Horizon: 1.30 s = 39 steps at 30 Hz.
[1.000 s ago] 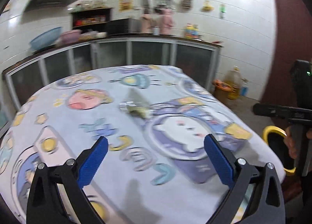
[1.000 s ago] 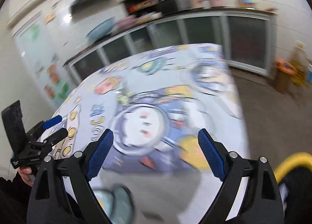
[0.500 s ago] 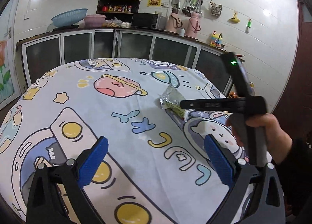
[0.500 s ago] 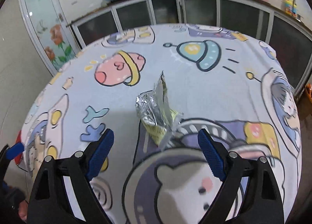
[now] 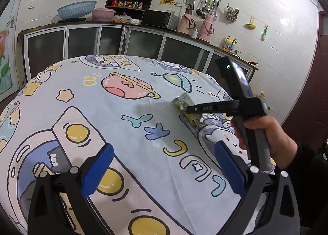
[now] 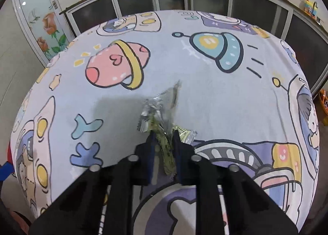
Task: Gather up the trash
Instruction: 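Grasp the silver foil wrapper with the right tool, then carry the foil wrapper over the bin and open the right tool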
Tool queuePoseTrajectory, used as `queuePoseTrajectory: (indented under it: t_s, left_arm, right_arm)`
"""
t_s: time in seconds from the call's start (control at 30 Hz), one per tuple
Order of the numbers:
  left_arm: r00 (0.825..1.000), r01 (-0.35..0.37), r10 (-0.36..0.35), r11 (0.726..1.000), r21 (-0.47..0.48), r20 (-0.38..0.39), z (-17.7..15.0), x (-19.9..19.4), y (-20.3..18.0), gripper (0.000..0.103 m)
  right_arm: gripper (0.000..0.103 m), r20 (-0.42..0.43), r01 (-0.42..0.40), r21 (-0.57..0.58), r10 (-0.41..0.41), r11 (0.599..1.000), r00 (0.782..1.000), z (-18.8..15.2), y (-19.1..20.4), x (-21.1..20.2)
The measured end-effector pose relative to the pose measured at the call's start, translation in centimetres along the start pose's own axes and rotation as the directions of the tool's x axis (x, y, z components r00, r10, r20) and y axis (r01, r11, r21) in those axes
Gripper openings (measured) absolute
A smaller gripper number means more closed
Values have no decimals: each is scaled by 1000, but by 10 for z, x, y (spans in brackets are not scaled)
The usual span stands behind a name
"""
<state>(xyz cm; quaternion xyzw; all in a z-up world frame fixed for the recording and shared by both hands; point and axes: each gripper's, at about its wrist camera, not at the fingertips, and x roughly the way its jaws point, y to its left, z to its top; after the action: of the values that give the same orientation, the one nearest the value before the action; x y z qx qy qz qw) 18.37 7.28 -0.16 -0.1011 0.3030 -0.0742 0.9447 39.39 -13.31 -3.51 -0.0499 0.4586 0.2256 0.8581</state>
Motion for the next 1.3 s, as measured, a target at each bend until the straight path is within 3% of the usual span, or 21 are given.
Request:
queuePoseTrajectory:
  t_s: [0.23,0.5,0.73,0.83,1.0,1.2,1.3]
  left_arm:
    - [1000,2,-1,1000,16,-10,-1,-3,-11,95]
    - [999,17,-15,997,69,-29,-4,-9,-42,95]
    - [997,52,-46,994,98,-69,-14,-12,-79,95]
    - [991,90,-79,991,101,-108,-21,-9,-95,95]
    - [982,141,-124,984,113,-143,-29,-8,-118,95]
    - [972,194,-172,972,131,-162,-37,-10,-148,95]
    - [968,214,-190,966,146,-163,-42,-10,-161,95]
  right_arm:
    - [9,-13,-84,33,85,996,996,-15,-3,-31]
    - [9,49,-140,85,136,987,990,-56,-25,-100]
    - [9,97,-122,200,104,972,990,-118,-74,-149]
    - [9,128,-105,267,73,958,989,-147,-102,-171]
    - [9,183,-22,403,-57,915,981,-202,-156,-217]
    - [9,181,122,587,-277,800,944,-281,-226,-272]
    - [9,127,238,634,-402,736,907,-312,-245,-287]
